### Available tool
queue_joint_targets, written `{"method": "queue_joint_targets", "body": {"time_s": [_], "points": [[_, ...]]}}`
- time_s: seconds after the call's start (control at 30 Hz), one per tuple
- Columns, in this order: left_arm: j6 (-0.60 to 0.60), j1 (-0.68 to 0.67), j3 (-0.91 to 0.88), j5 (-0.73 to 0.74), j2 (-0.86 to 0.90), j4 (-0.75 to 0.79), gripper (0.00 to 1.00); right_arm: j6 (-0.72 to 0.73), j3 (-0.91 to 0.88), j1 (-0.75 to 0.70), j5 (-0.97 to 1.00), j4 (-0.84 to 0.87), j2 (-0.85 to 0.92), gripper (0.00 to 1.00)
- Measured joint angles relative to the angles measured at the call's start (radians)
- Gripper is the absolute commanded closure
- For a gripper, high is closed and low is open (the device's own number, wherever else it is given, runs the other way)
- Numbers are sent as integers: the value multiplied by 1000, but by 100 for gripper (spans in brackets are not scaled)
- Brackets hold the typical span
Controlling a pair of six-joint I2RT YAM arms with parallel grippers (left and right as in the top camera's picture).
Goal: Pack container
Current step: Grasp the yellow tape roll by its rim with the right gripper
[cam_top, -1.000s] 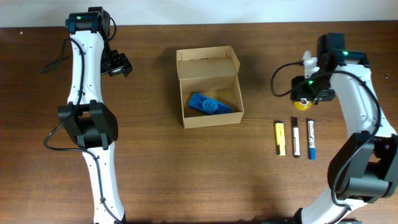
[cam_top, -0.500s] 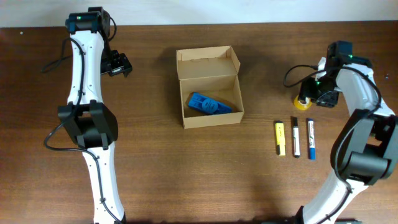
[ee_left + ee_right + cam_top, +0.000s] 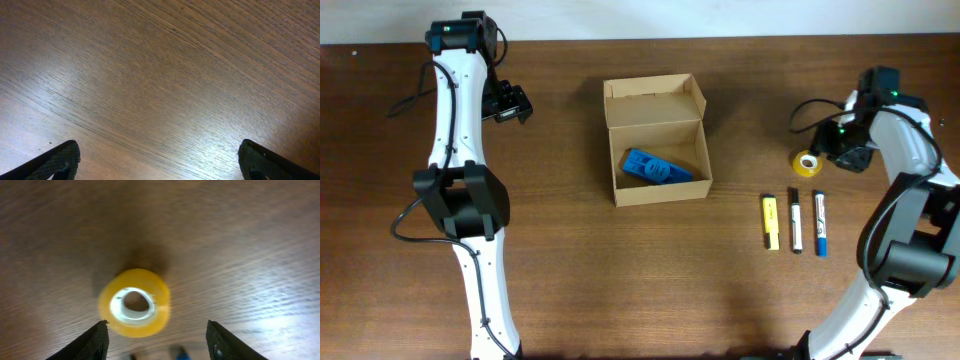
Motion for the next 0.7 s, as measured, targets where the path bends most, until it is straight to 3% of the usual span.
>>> {"method": "queue_joint_targets", "body": {"time_s": [0.7], "points": [[0,0,0,0,0,0,0,16,-39,-12,-4,-10,47,51]]}}
